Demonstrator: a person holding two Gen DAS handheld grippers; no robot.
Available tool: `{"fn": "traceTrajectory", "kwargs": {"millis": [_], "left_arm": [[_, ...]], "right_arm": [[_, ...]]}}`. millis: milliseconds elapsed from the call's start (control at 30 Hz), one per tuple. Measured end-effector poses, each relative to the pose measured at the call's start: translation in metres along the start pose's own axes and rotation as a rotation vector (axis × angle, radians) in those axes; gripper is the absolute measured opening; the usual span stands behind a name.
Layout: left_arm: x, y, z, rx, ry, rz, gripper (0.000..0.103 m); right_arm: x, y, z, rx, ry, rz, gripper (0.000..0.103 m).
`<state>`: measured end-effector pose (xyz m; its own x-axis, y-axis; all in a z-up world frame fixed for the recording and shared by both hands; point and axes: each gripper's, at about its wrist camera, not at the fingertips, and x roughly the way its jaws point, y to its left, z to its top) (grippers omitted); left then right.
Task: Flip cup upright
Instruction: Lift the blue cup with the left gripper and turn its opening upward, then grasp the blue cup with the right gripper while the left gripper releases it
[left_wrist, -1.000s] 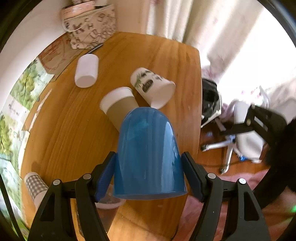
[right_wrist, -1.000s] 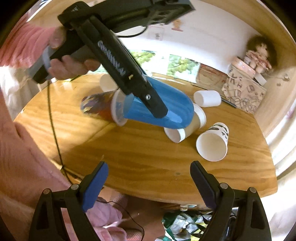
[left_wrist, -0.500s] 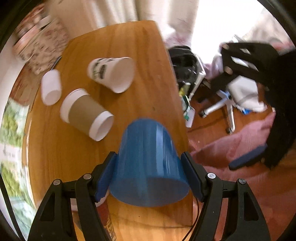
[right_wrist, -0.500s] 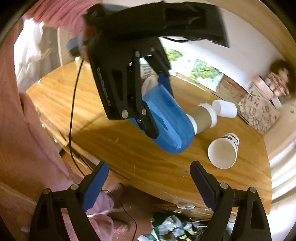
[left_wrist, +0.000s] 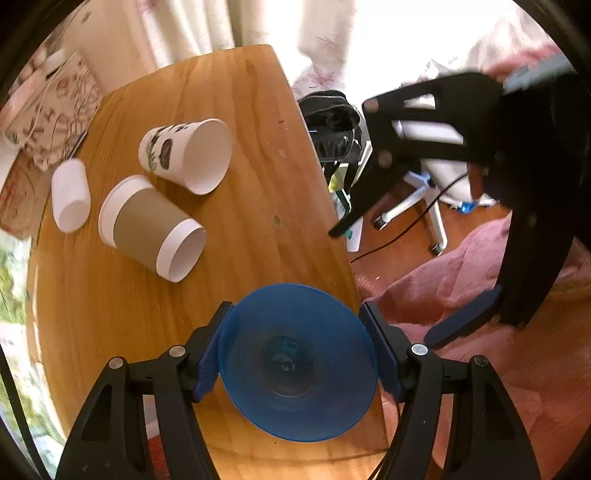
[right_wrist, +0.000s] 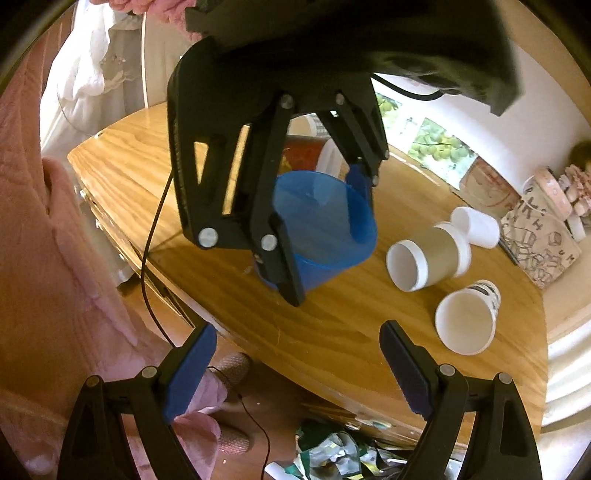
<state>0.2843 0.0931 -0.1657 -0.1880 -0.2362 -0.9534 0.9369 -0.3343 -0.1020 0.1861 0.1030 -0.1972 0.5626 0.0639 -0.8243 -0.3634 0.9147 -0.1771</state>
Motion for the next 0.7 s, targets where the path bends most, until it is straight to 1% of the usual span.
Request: {"fn": "traceTrajectory", "kwargs": {"millis": [100,167,233,367,600,700], "left_arm": [[-0.001,0.009,-0.002,-0.058,-0.014,-0.034,0.072],[-0.001,0.017,-0.004,-0.112,-0.017,-0.078,0.072],[-0.003,0.024,-0.007,-0.186,-0.026,-0.142,0.072],[-0.004,0.037,-0.01,-0.289,-0.05,-0.22,0.071],[0.011,0.058,-0.021,-0.489,-0.057,-0.388,0.071],[0.015,0.065,-0.024,-0.549,-0.069,-0.429,0.071]], "right_arm": [[0.009,0.0,0.005,0.005,-0.002,0.016,0.09],[0.014,-0.002,0.008,0.017,-0.004,0.026,0.09],[0.02,-0.004,0.01,0.038,-0.005,0.042,0.09],[0.027,-0.009,0.015,0.08,-0.009,0.062,0.09],[0.032,-0.02,0.021,0.115,-0.002,0.082,0.09],[0.034,-0.02,0.021,0.124,0.004,0.085,0.09]]}}
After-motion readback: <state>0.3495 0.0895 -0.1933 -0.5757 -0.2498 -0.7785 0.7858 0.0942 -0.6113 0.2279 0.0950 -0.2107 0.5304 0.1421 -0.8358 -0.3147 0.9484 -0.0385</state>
